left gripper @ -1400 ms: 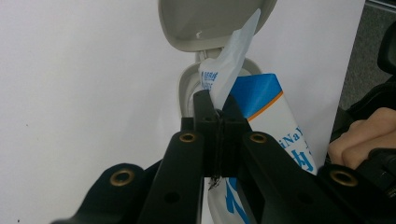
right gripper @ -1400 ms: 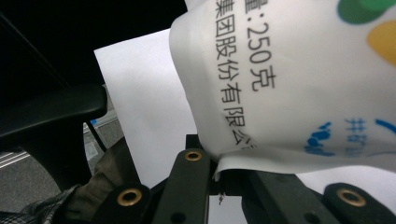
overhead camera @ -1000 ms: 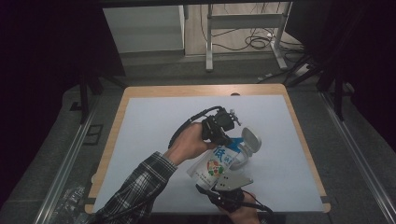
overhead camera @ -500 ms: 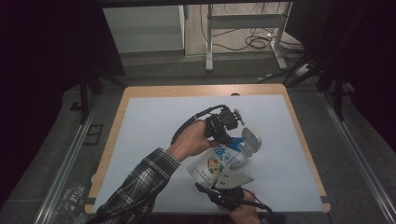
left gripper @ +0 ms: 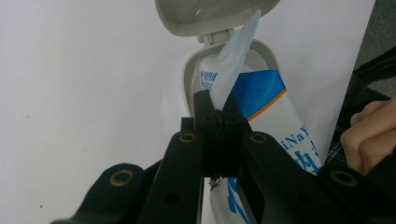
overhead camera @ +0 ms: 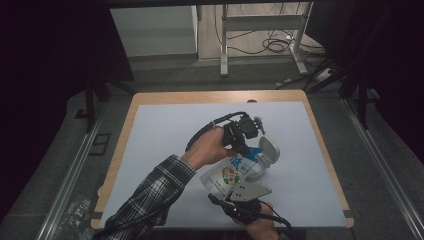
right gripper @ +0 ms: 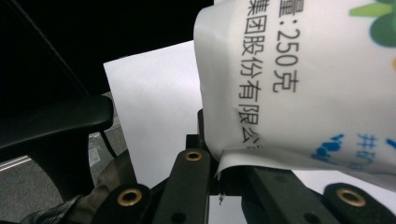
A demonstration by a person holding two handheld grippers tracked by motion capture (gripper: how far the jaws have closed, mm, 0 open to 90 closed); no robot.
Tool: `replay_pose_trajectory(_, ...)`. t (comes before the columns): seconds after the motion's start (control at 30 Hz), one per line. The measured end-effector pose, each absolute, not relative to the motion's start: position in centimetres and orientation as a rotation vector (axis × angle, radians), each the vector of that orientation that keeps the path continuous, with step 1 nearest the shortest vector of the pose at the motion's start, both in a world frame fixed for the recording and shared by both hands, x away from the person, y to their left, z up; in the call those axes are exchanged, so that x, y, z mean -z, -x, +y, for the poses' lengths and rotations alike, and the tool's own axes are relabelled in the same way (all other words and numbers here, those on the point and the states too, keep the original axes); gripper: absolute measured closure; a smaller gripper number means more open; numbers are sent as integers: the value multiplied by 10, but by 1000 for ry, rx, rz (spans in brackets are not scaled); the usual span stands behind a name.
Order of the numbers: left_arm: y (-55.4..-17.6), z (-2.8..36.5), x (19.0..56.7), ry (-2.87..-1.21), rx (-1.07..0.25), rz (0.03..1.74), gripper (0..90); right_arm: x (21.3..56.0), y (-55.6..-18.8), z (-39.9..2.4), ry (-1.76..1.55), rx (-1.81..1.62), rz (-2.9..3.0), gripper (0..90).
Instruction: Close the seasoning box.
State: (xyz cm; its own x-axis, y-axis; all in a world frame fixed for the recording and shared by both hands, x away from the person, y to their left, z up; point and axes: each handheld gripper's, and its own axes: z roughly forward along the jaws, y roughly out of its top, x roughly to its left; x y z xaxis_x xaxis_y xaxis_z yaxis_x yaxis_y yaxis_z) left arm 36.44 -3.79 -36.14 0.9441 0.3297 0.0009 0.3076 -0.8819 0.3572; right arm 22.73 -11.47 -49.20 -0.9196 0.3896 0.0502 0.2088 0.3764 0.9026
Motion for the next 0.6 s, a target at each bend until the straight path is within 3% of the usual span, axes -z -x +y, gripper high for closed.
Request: replay_pose_trajectory(0.6,-366,-46,361,-2794,-99,448,896,488,-228,-113,-515,-1591,2438,891)
